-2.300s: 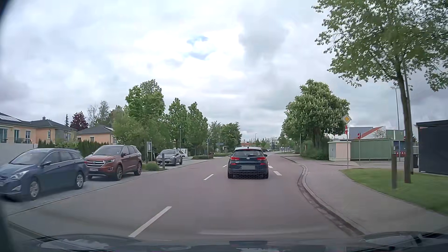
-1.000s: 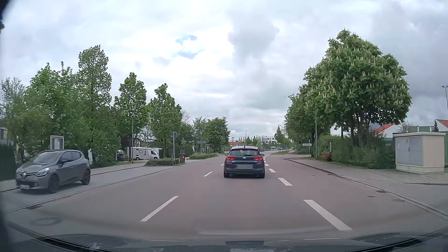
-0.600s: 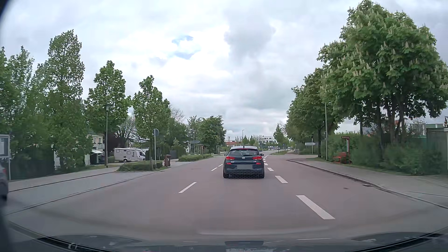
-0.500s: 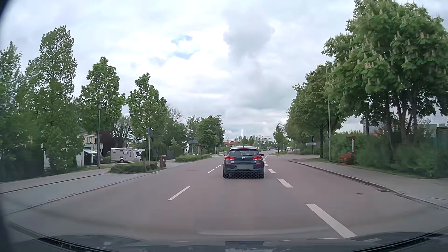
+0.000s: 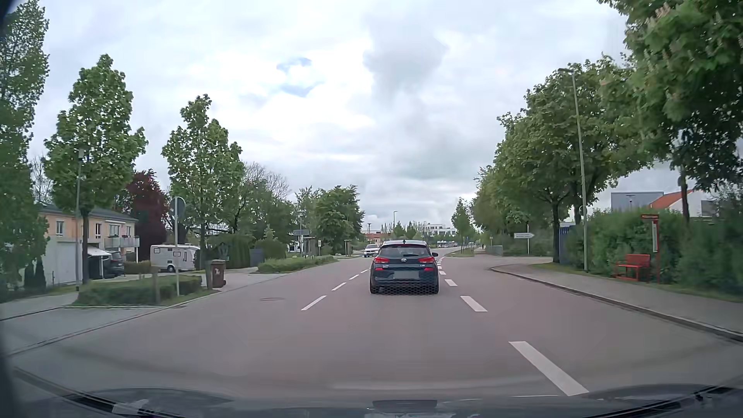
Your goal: Follow the waypoints while adhering to traffic rules and regulations
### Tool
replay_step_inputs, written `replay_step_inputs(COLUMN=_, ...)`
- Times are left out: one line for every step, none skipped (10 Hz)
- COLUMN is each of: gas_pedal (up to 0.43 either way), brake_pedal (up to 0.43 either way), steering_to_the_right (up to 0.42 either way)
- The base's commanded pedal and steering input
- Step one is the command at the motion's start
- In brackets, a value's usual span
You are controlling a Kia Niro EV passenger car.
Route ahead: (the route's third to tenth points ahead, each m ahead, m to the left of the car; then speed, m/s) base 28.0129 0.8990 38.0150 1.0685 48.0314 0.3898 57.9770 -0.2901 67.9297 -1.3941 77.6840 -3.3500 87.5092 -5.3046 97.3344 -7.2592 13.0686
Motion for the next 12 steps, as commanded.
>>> replay_step_inputs(gas_pedal=0.118, brake_pedal=0.006, steering_to_the_right=0.011)
replay_step_inputs(gas_pedal=0.13, brake_pedal=0.012, steering_to_the_right=0.011)
replay_step_inputs(gas_pedal=0.13, brake_pedal=0.012, steering_to_the_right=0.011)
replay_step_inputs(gas_pedal=0.138, brake_pedal=0.006, steering_to_the_right=0.011)
replay_step_inputs(gas_pedal=0.138, brake_pedal=0.006, steering_to_the_right=0.011)
replay_step_inputs(gas_pedal=0.138, brake_pedal=0.006, steering_to_the_right=0.011)
replay_step_inputs(gas_pedal=0.138, brake_pedal=0.006, steering_to_the_right=0.011)
replay_step_inputs(gas_pedal=0.15, brake_pedal=0.006, steering_to_the_right=0.011)
replay_step_inputs(gas_pedal=0.157, brake_pedal=0.006, steering_to_the_right=0.011)
replay_step_inputs(gas_pedal=0.169, brake_pedal=0.006, steering_to_the_right=0.011)
replay_step_inputs(gas_pedal=0.169, brake_pedal=0.006, steering_to_the_right=0.011)
replay_step_inputs(gas_pedal=0.189, brake_pedal=0.012, steering_to_the_right=0.011)
